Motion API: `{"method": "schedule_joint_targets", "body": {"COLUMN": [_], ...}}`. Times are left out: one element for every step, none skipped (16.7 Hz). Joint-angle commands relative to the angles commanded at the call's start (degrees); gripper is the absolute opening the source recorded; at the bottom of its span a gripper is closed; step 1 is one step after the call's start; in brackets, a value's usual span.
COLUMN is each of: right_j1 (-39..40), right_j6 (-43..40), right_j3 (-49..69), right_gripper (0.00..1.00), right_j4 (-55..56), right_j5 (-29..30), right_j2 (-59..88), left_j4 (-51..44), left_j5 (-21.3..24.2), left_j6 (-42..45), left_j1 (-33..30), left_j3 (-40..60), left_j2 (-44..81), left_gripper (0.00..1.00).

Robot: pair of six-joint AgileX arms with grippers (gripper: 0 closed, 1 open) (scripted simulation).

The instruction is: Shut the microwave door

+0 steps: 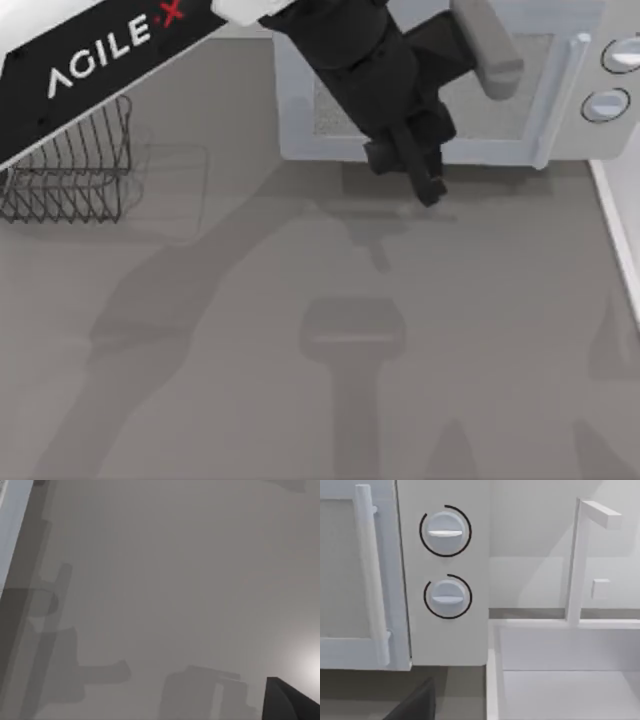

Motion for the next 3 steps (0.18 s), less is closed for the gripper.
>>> {"method": "schedule_joint_targets", "body": {"right_j1": [0.0,0.0,0.0], "right_j6": [0.0,0.0,0.0], "right_j3": [0.0,0.0,0.0], "right_gripper": [1.0,1.0,1.0], "right_j4": [0.0,0.0,0.0], "right_j5": [0.0,0.0,0.0], "right_j2": [0.0,0.0,0.0], "left_j4": [-0.07,-0.09,-0.09], "left_j5": [0.0,-0.05,-0.08], "left_j6": [-0.29,-0.45,-0.5], "left_j1": [0.03,0.1,0.13], "left_j3": [1.03,1.79,2.05], "left_j2": [-0.05,-0.05,-0.02], "left_gripper": [0.0,0.0,0.0]}}
